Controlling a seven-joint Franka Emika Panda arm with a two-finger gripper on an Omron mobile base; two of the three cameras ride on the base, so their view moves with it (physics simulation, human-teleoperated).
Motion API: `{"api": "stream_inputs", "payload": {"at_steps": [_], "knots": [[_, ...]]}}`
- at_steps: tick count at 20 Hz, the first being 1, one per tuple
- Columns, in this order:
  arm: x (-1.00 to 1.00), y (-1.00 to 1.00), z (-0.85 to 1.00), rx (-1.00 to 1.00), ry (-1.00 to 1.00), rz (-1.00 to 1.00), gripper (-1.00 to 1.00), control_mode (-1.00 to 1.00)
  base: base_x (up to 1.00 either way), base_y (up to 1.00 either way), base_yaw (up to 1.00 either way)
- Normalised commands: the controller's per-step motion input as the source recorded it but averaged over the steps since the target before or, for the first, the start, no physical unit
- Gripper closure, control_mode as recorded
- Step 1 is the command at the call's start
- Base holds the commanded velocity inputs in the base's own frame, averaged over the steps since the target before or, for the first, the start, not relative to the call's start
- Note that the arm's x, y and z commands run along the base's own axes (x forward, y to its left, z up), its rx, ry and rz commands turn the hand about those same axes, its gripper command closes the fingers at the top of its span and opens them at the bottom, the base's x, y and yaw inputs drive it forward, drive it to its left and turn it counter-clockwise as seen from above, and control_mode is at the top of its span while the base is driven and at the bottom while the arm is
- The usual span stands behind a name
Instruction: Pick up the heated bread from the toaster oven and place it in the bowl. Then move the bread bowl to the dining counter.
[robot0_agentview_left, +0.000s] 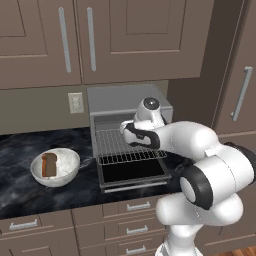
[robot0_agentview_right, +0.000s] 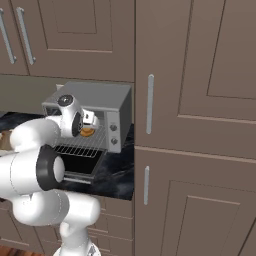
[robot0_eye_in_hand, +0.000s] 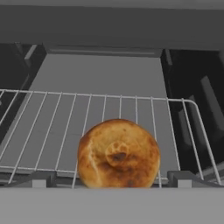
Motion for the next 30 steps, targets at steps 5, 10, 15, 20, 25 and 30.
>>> {"api": "stream_inputs", "payload": {"at_steps": [5,10,15,20,25,30], "knots": [[0.04,0.0,-0.15,0.0,0.0,0.0,-1.0,-1.0,0.0,0.0,0.0],[0.0,0.0,-0.18,0.0,0.0,0.0,-1.0,-1.0,0.0,0.0,0.0],[0.0,-0.01,-0.19,0.0,0.0,-0.01,-1.0,-1.0,0.0,0.0,0.0],[0.0,-0.03,-0.18,0.0,0.0,-0.01,-1.0,-1.0,0.0,0.0,0.0],[0.0,-0.06,-0.17,0.0,0.0,-0.03,-1.0,-1.0,0.0,0.0,0.0],[0.0,-0.02,-0.11,0.0,0.0,-0.03,1.0,-1.0,0.0,0.0,0.0]]}}
